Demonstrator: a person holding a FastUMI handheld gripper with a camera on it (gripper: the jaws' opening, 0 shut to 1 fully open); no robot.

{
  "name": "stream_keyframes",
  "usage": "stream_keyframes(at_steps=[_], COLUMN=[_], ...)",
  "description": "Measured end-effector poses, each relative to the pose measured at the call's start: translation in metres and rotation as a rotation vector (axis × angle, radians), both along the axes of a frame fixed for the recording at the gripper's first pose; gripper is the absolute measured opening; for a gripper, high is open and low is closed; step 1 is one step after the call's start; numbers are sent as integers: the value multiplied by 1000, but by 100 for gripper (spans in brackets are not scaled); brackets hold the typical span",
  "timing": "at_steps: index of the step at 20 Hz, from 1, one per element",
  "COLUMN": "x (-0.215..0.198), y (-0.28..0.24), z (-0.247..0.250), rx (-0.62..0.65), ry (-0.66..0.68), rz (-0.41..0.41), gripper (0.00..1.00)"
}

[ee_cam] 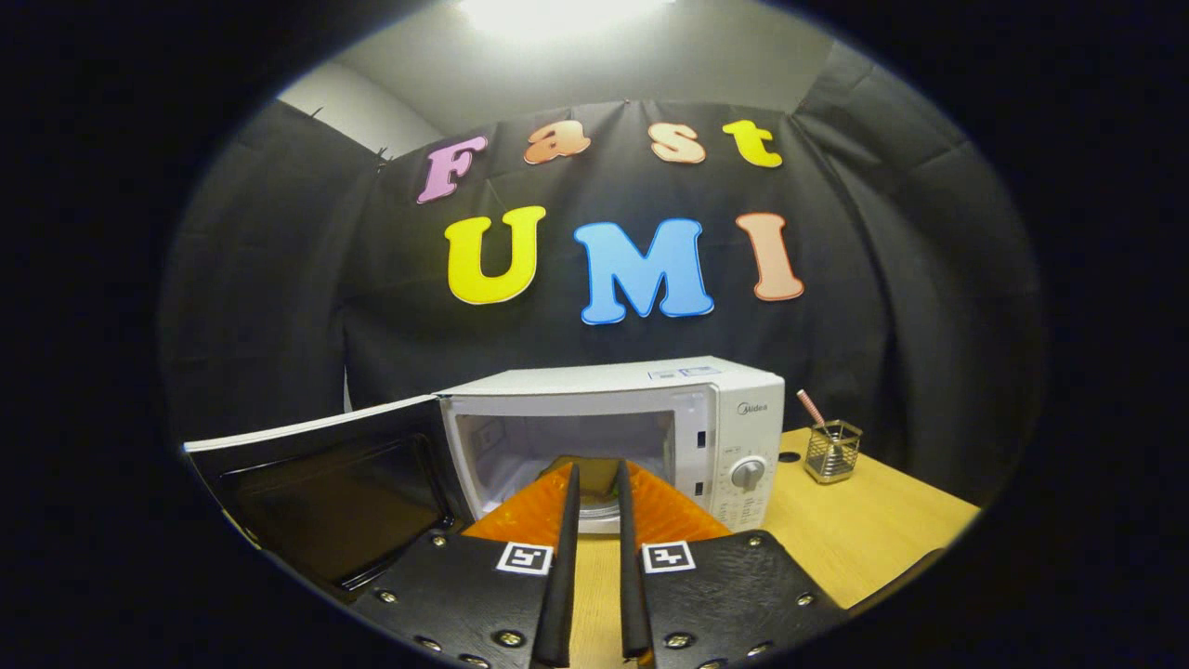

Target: Open the microwave, put the food inside, and close the microwave door.

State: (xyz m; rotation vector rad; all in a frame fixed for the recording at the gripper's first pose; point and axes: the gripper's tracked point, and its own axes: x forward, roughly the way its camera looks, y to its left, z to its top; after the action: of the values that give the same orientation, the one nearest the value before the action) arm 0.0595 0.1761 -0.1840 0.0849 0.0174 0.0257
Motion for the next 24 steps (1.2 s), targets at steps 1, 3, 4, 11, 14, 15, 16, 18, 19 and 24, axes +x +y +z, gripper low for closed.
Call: stream_keyframes(at_steps=[1,3,4,11,14,15,16,18,19,24], x=[-12,-16,-17,-54,-74,-81,-88,-101,-107,-133], y=[1,8,13,49,77,87,96,120,129,179], z=[5,-10,-16,-27,-26,-24,-22,-21,-20,-12], rx=[6,38,39,6,28,36,44,69,72,87], ry=[0,33,39,48,50,47,44,42,46,50], rz=[1,5,16,72,133,153,174,235,255,373], gripper=[21,5,6,2,2,2,2,2,2,2])
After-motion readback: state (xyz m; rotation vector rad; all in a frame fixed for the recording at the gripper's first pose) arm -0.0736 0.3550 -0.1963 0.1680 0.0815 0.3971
